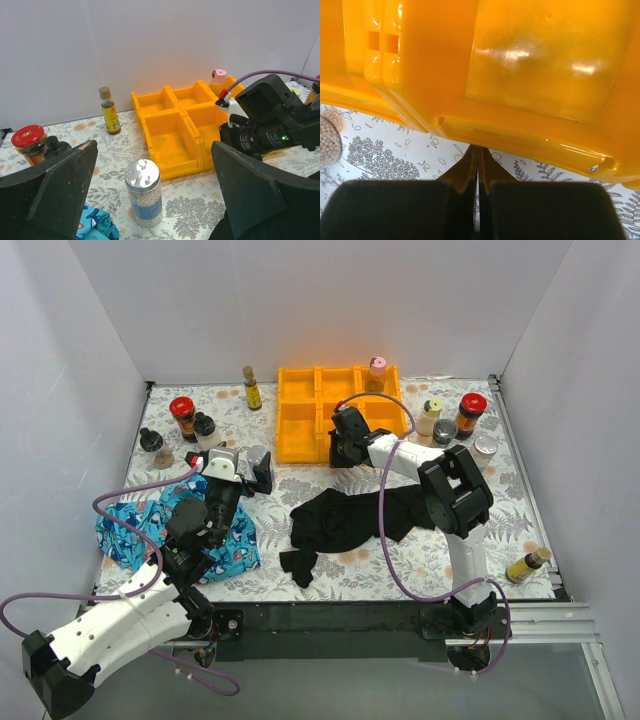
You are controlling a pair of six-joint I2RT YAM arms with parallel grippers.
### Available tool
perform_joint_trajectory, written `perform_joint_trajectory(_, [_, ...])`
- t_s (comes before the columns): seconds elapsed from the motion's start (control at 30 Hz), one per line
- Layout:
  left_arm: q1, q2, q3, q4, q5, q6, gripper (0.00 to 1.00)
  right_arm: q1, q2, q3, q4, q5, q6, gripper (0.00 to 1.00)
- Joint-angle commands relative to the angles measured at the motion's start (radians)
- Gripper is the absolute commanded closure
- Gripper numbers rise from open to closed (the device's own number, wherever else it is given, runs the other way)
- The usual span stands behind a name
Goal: Organize the condiment bottles
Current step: Pick up the bottle from the center of the board.
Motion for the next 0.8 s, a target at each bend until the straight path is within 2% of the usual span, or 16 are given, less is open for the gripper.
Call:
perform_joint_trajectory(0.0, [-0.003, -0.004, -0.013, 0.012, -0.018, 0.012, 0.02, -0.006, -0.007, 0.056, 0.002, 0.002, -0.026, 0.99])
perform_joint_trajectory(0.13, [-0.005, -0.005, -0.013, 0.013, -0.02, 0.015, 0.02, -0.015, -0.098, 0.03, -0.104, -0.055, -0.053, 0.96])
perform_joint_trajectory(0.3, [-0.003, -0.01, -0.008, 0.012, -0.012, 0.012, 0.02, -0.089, -0.317, -0.082, -0.155, -0.076, -0.125, 0.78])
perform_joint_trajectory(0.33, [-0.003, -0.01, -0.006, 0.01, -0.009, 0.007, 0.02, -0.109, -0.345, -0.094, -0.135, -0.075, -0.162, 0.75])
perform_joint_trajectory(0.4, [-0.003, -0.012, -0.003, 0.006, 0.0, 0.003, 0.02, -0.168, -0.408, -0.117, -0.088, -0.051, -0.198, 0.64])
perform_joint_trajectory(0.47, [-0.003, -0.012, -0.003, 0.004, 0.005, -0.002, 0.02, -0.213, -0.443, -0.131, 0.001, -0.031, -0.231, 0.59])
perform_joint_trajectory(0.6, [-0.003, -0.018, -0.003, -0.002, 0.006, -0.005, 0.02, -0.331, -0.445, -0.109, 0.098, 0.083, -0.285, 0.51])
perform_joint_trajectory(0.77, [-0.003, -0.031, -0.002, -0.005, 0.019, -0.011, 0.02, -0.411, -0.39, -0.117, 0.234, 0.158, -0.334, 0.38])
